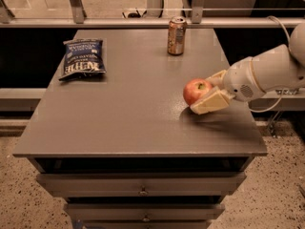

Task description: Move apple near blue chip bag

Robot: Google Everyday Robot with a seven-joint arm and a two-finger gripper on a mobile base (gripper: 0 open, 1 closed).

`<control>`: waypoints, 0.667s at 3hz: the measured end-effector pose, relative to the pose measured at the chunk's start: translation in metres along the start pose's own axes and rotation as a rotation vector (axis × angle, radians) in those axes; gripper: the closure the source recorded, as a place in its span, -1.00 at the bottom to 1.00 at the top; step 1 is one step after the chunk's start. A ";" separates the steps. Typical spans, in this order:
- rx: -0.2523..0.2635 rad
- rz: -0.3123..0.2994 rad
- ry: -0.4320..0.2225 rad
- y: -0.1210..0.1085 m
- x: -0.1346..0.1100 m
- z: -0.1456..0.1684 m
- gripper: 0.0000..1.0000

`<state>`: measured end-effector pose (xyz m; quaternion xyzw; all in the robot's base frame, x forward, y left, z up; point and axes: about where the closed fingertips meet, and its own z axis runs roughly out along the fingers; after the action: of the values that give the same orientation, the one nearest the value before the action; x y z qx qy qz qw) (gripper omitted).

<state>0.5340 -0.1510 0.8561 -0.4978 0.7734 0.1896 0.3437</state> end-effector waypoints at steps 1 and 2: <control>0.056 -0.070 -0.029 -0.019 -0.042 -0.037 1.00; 0.061 -0.072 -0.032 -0.020 -0.044 -0.038 1.00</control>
Offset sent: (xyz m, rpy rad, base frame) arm 0.0100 -0.0031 0.0368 -0.0130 -0.0587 0.0097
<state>0.5509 -0.1560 0.9152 -0.5117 0.7546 0.1615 0.3777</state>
